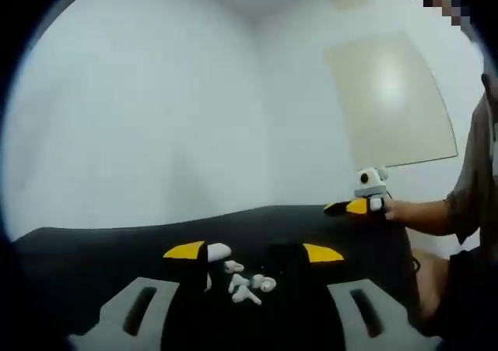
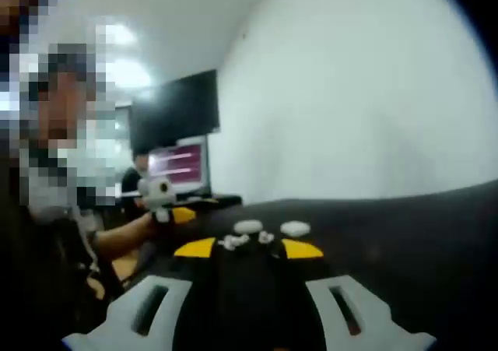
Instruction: Pick up three earphones and place each one into its charging case using tactile feedback, ensure that each earphone is properly inserted and securely positioned inside the case.
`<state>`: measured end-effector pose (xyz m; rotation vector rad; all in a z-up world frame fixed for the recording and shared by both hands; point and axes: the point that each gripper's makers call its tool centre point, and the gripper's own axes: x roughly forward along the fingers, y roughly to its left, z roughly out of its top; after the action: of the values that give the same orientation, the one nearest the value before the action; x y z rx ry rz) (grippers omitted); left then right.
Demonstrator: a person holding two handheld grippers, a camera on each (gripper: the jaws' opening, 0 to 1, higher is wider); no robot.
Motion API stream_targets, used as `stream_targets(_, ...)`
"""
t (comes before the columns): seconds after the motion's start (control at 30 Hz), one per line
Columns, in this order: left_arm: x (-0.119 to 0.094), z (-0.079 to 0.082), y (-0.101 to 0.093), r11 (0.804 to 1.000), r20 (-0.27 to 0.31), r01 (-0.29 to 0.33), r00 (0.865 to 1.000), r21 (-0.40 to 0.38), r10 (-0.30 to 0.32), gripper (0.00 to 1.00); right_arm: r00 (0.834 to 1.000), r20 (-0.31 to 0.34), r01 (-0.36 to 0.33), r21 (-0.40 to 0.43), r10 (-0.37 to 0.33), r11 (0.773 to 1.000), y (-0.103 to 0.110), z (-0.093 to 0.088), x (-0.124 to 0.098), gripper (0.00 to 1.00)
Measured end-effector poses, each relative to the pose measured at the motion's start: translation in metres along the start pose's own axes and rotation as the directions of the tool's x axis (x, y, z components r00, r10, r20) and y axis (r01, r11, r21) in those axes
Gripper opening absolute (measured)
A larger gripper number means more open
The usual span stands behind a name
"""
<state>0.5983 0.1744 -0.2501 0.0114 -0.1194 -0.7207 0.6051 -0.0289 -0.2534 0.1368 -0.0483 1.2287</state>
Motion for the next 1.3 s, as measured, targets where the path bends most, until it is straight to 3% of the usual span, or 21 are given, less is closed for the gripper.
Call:
stream_targets(0.57, 0.0004, -0.0008, -0.0035, 1.0, -0.002, 0.016, 1.0, 0.011, -0.016, 0.49, 1.0, -0.008, -0.002, -0.011, 0.002, 1.0, 0.0018, -0.0021, 0.0021, 0.33)
stream_targets(0.77, -0.0014, 0.0061, -0.0021, 0.999, 0.036, 0.019, 0.999, -0.028, -0.018, 0.52, 1.0, -0.009, 0.002, -0.011, -0.002, 1.0, 0.0018, -0.0023, 0.0026, 0.33)
stream_targets(1.3, 0.0004, 0.003, 0.0007, 1.0, 0.024, 0.003, 1.0, -0.025, -0.002, 0.51, 1.0, 0.003, 0.02, -0.003, -0.02, 1.0, -0.0024, 0.0, 0.0003, 0.33)
